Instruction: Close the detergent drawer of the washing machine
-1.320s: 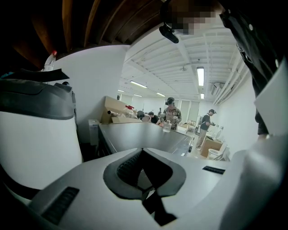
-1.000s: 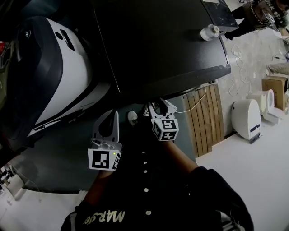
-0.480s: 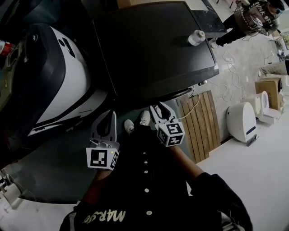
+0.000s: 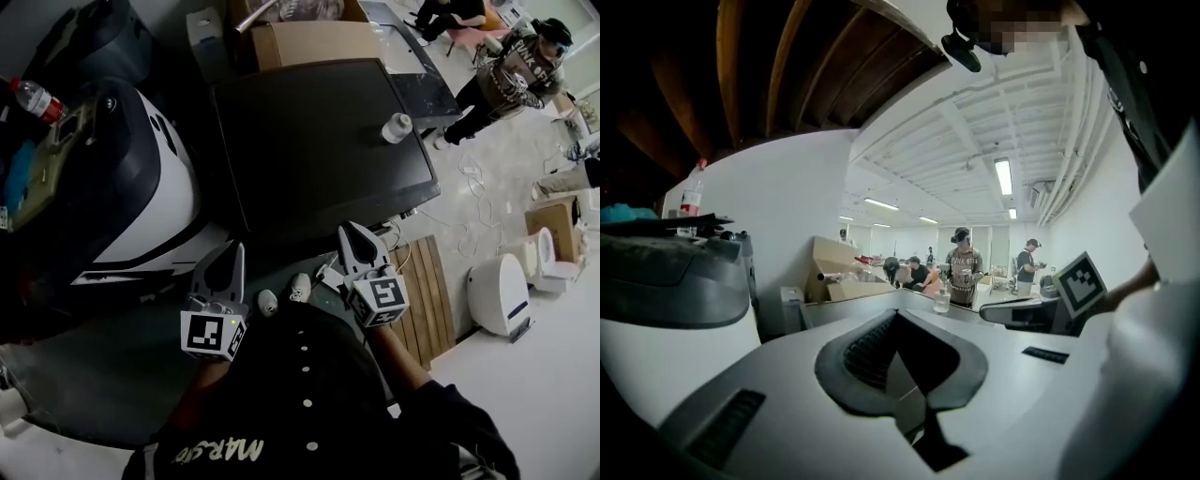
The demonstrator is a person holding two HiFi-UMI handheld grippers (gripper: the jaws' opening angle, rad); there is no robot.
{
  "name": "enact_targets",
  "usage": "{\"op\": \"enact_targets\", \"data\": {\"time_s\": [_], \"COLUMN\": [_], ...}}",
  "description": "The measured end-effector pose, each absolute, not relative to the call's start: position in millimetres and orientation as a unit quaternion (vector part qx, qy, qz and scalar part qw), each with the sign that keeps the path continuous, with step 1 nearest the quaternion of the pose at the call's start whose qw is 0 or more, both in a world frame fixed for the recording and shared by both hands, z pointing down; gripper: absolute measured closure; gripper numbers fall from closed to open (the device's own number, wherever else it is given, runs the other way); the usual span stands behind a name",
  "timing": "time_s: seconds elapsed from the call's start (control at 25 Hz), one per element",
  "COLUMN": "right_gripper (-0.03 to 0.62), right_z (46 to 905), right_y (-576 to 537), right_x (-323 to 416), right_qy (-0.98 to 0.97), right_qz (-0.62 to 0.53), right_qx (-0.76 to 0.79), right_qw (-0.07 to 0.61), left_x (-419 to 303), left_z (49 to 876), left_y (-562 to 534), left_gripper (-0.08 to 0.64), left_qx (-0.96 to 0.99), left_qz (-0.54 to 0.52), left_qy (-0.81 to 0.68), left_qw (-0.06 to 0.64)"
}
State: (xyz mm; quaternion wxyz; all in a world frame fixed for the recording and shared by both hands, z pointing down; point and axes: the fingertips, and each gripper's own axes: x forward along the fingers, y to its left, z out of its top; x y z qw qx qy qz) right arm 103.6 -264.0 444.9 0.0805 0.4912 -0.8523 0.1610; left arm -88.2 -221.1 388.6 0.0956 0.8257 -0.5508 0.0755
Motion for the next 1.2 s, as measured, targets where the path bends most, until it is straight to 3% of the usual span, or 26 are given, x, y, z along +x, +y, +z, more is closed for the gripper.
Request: {"op": "enact_targets", "data": {"time_s": [0.16,0.56,0.92,1.08,1.2], "right_gripper": [0.549,0.556,0.557,0.557,0.557], "right_z": [404.0,345.2,290.9,297.4,286.2], "right_y": [-279.8,-296.4,-297.8,-302.2,-304.2], "right_x": [112.7,131.1,136.0,138.4,132.0], "right_qy": [-0.860,-0.869,-0.864,-0.859,-0.859], "right_qz": [0.122,0.073,0.010,-0.003,-0.005], "right_qx": [0.494,0.487,0.502,0.512,0.512], "right_qw": [0.045,0.041,-0.018,0.018,0.002], "left_x": [-96.5,-118.8,-142.7,-147.4,-148.2], "left_z": [365.8,303.1,283.1,283.5,282.9], "left_y": [-229.2,-238.3,-236.1,-235.2,-233.9], "left_gripper": [0.557,0.557,0.557,0.557,0.557], "left_qx": [0.819,0.806,0.785,0.780,0.779], "left_qz": [0.066,0.042,0.045,0.047,0.047], "left_qy": [-0.564,-0.591,-0.617,-0.623,-0.624], "left_qw": [0.076,0.016,-0.029,-0.036,-0.038]}}
